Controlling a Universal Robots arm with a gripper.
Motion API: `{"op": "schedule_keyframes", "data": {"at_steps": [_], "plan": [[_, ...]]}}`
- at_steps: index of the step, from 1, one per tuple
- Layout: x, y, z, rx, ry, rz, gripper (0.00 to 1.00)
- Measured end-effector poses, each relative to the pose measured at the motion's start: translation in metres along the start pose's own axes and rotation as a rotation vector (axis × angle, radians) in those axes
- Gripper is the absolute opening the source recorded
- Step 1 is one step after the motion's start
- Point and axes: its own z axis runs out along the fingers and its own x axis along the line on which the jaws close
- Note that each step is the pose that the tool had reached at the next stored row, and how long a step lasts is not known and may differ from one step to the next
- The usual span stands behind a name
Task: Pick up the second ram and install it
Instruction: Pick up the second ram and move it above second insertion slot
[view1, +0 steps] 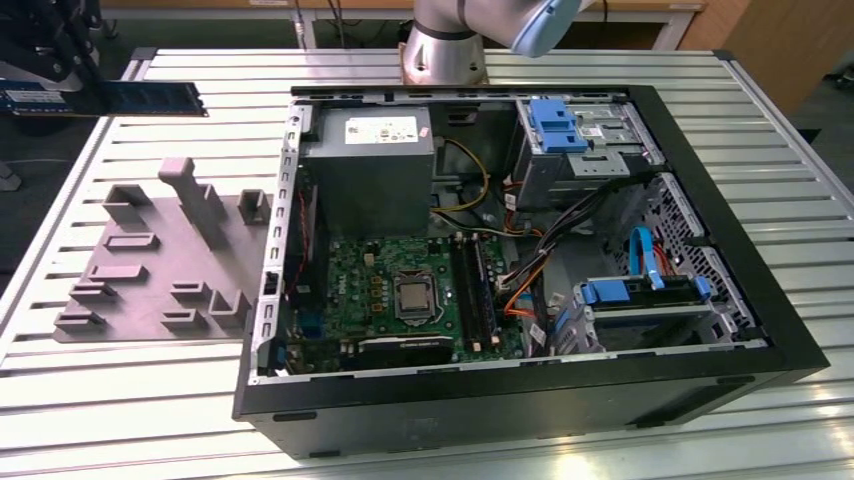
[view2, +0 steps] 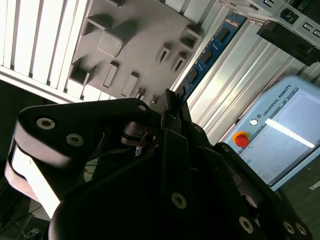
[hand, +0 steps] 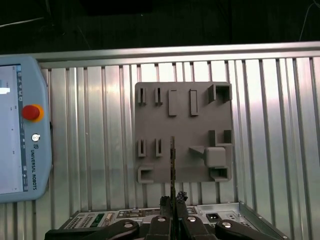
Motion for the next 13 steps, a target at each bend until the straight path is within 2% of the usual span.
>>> {"op": "schedule_keyframes", "data": {"at_steps": [13], "plan": [[-0.0002, -0.0028, 0.0003, 0.0001, 0.0000, 0.000, 0.14]]}}
